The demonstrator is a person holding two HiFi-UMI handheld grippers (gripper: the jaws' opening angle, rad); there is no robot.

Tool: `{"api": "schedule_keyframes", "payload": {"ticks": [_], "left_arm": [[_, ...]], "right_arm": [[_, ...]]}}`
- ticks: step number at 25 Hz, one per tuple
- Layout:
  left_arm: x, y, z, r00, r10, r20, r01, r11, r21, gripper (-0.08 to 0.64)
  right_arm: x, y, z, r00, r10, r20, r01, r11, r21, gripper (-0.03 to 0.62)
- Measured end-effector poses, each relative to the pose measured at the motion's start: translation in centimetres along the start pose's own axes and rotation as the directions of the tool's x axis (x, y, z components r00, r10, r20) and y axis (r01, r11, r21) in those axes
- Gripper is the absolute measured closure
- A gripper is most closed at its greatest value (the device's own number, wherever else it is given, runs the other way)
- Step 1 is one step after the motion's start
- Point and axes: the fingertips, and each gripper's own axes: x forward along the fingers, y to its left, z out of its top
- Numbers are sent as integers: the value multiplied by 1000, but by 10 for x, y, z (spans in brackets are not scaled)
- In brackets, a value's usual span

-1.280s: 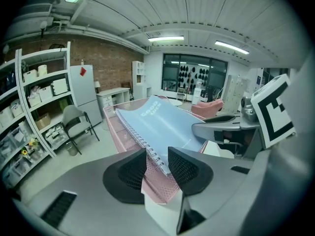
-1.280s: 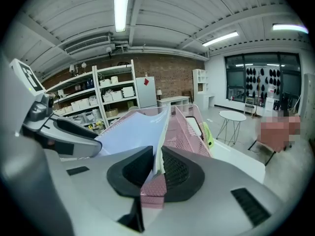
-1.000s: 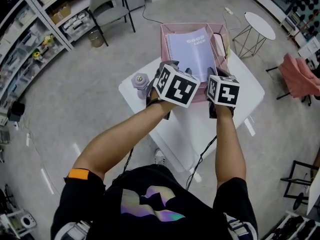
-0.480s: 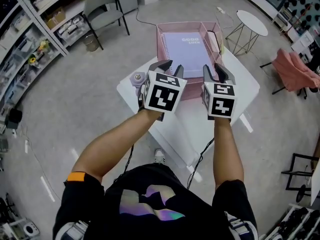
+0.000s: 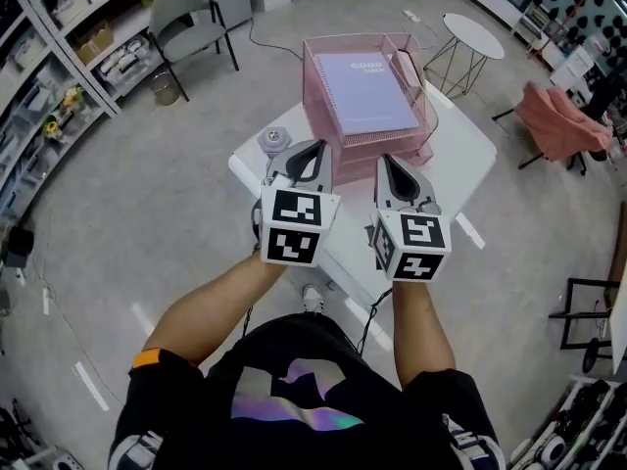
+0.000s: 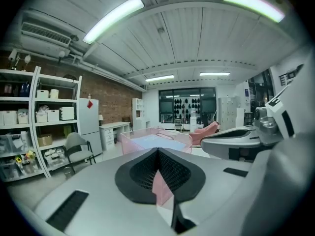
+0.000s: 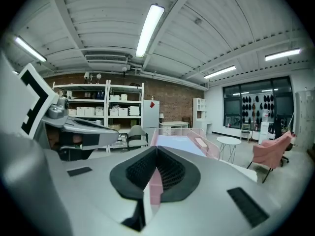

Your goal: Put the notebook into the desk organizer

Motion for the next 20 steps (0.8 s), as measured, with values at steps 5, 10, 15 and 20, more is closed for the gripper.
{"api": "schedule_keyframes", "payload": {"ticks": [5, 10, 15, 20], "left_arm": [[-49, 2, -30, 1000, -25, 15, 25, 1000, 12, 551], [-105, 1, -47, 997, -59, 59, 56, 997, 59, 551], [-162, -3, -66, 991, -95, 92, 88, 993, 85, 551], [-215, -3, -99, 989, -122, 82, 115, 990, 86, 551]], "right_arm": [[-36, 47, -18, 1000, 13, 0, -13, 1000, 26, 574], [-71, 96, -38, 1000, 11, -9, -11, 999, 37, 574], [-106, 144, -62, 999, 15, -28, -14, 999, 43, 574], [-142, 193, -80, 998, 35, -43, -33, 999, 40, 574]]}}
